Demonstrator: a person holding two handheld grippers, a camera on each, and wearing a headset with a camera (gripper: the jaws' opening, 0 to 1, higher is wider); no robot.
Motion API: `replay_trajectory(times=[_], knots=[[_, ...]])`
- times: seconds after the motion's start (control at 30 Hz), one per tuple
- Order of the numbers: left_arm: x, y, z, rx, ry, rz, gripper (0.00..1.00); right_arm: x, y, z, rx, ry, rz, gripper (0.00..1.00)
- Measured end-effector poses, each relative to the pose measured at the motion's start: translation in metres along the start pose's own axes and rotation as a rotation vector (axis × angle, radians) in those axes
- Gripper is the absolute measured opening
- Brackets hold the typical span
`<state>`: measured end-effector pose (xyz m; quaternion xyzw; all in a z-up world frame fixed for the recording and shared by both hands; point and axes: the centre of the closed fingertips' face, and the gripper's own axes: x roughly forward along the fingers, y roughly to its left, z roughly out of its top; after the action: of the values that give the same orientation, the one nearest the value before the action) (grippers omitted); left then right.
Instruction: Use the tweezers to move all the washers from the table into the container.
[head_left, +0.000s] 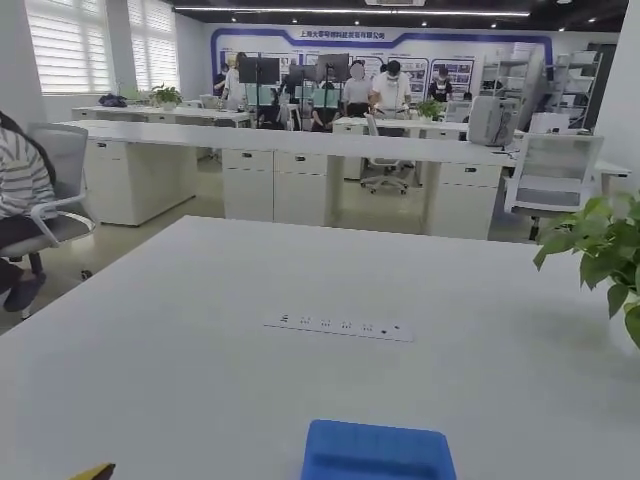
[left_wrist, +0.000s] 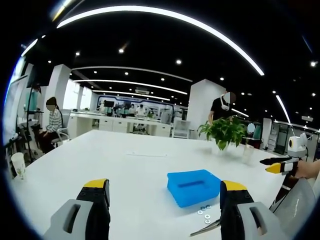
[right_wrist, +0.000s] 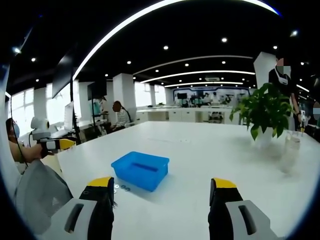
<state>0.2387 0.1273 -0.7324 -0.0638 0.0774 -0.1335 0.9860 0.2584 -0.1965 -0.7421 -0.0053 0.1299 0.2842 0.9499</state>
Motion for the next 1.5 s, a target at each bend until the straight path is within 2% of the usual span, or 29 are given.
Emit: replay_trajectory(times=[0.87,0.97,1.07,1.23,1.3,1.33,1.47,1.5], knots=[[0.0,0.0,-0.002,-0.001,0.009,-0.002,0.92,0.001,-0.004,-0.005,-0.002,0.017,0.002,0.75],[0.0,-0.001,-0.002,0.001,0.014,-0.006,0.92,0.002,-0.001,-0.007,-0.009,0.032,0.007,0.75],[0.001,-0.004,-0.003,0.003,0.02,-0.017,0.92,0.003,0.002,-0.011,-0.035,0.063,0.016,0.7],[0.003,-0.008,-0.01,-0.008,0.057,-0.048,0.91,0.005,0.006,-0.018,-0.071,0.111,0.028,0.68],[0.004,-0.01,-0.017,-0.021,0.097,-0.073,0.9,0.004,0.008,-0.022,-0.084,0.143,0.032,0.65],[0.003,-0.013,-0.025,-0.03,0.146,-0.1,0.88,0.004,0.009,-0.024,-0.092,0.162,0.036,0.63],[0.004,-0.026,-0.042,-0.042,0.254,-0.189,0.78,0.002,0.013,-0.025,-0.12,0.179,0.052,0.5],[0.004,-0.031,-0.047,-0.004,0.28,-0.23,0.76,0.002,0.014,-0.025,-0.121,0.181,0.054,0.49]])
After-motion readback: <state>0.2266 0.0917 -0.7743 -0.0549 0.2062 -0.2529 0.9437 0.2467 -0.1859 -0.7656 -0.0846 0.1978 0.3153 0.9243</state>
